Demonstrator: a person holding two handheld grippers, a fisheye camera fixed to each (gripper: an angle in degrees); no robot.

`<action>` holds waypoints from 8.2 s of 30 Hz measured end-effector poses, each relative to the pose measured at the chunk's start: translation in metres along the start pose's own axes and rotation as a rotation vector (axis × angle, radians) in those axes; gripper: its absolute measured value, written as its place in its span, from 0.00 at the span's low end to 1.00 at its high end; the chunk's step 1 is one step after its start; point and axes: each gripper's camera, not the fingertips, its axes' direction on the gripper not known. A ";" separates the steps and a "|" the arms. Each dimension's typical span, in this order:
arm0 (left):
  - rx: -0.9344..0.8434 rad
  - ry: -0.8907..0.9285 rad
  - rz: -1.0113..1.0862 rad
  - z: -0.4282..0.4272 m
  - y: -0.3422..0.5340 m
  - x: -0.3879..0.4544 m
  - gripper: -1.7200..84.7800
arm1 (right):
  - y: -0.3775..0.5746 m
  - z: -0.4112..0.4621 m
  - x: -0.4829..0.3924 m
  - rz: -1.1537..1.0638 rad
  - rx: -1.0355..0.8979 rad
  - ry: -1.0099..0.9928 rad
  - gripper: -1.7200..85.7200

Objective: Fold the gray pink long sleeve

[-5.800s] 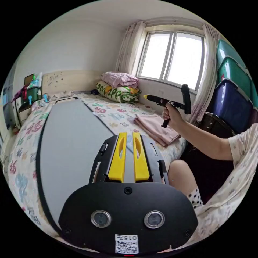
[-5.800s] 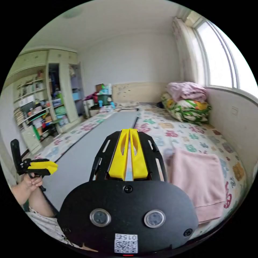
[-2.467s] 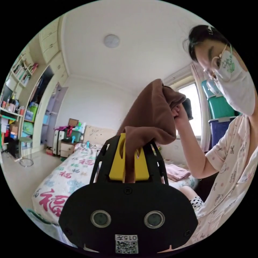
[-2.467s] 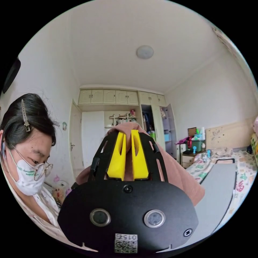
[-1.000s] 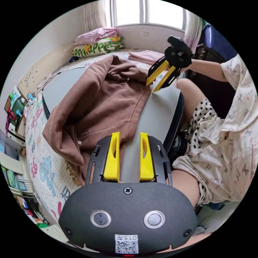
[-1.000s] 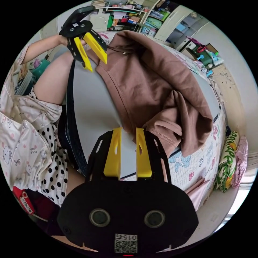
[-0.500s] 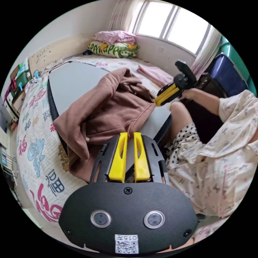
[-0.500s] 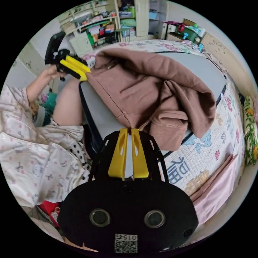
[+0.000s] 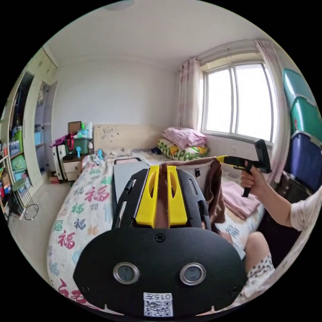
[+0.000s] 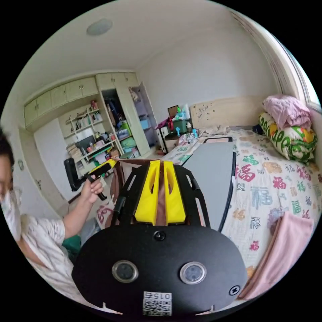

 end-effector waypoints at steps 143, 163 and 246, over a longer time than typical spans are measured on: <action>-0.541 0.079 -0.211 -0.023 0.264 0.126 0.02 | 0.570 0.049 -0.187 -0.912 -0.764 0.179 0.11; -0.462 -0.215 -0.070 0.013 0.081 -0.063 0.03 | 0.182 0.017 0.128 -0.067 -0.491 0.424 0.04; -0.905 -0.077 -0.460 0.043 0.423 0.099 0.02 | 0.103 -0.290 0.184 0.431 -0.802 0.264 0.05</action>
